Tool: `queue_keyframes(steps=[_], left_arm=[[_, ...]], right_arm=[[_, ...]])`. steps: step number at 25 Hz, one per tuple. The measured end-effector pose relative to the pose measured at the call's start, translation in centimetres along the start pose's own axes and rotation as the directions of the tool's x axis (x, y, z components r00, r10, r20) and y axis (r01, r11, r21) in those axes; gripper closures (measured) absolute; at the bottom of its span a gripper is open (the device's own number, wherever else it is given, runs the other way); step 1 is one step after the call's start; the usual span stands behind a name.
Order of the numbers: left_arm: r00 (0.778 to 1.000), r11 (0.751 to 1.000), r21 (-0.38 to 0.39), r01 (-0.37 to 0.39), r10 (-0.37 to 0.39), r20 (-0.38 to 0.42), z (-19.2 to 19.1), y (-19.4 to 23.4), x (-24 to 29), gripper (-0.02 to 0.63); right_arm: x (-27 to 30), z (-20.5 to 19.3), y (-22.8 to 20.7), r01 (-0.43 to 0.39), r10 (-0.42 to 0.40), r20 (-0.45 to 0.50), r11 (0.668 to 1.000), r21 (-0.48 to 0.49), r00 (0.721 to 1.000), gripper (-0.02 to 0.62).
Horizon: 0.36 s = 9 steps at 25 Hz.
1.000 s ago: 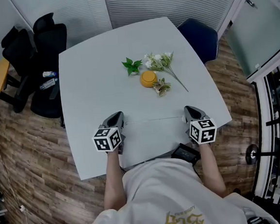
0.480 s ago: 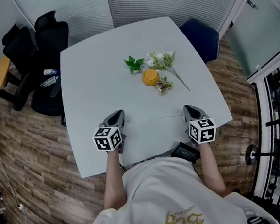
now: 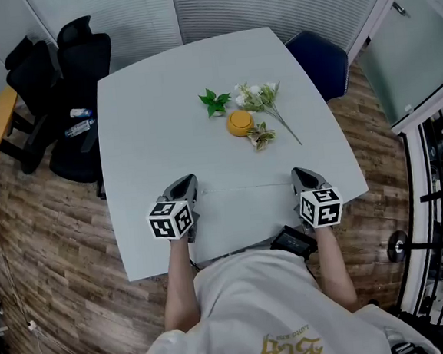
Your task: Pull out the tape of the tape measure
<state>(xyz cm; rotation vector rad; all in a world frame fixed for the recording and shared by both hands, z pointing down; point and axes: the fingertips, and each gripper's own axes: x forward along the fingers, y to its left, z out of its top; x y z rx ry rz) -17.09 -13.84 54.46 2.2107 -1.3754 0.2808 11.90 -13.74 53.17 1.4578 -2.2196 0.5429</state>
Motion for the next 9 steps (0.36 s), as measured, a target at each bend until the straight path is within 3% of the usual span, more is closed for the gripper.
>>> queue_keyframes(steps=[9], left_arm=[[1.000, 1.000, -0.025, -0.016, 0.016, -0.005, -0.24, 0.32, 0.40, 0.601]], right_arm=[[0.30, -0.23, -0.47, -0.002, 0.002, -0.009, 1.000, 0.001, 1.000, 0.580]])
